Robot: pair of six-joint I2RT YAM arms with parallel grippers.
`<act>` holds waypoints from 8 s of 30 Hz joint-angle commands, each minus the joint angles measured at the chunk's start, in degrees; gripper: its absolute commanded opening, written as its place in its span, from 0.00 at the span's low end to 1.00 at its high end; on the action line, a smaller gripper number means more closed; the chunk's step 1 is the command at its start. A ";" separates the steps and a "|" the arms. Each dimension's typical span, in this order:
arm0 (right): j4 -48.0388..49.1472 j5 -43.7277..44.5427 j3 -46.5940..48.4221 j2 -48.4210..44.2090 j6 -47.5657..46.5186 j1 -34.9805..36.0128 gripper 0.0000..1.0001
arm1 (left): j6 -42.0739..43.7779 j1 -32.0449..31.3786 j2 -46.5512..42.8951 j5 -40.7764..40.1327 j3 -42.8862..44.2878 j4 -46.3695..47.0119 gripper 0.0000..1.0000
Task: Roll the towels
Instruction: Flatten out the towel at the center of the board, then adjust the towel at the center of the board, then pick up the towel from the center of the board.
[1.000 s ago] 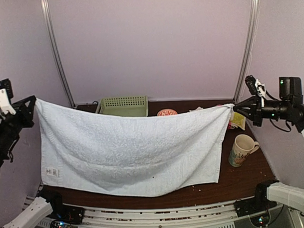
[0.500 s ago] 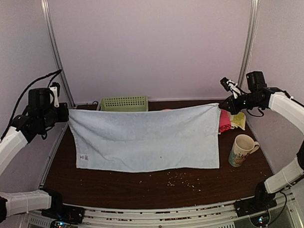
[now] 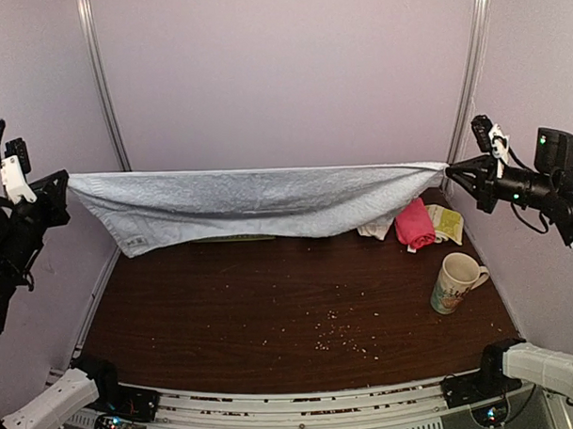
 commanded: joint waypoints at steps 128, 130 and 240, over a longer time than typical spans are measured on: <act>-14.93 31.80 20.17 59.08 0.65 10.27 0.20 | 1.24 8.41 69.38 13.48 15.41 -9.29 0.48; -14.54 33.56 21.23 61.23 0.30 10.25 0.20 | 1.06 8.86 68.23 14.78 14.06 -6.85 0.48; -14.14 29.89 29.05 71.68 1.53 10.71 0.00 | -5.72 14.16 81.23 12.99 9.44 -2.55 0.35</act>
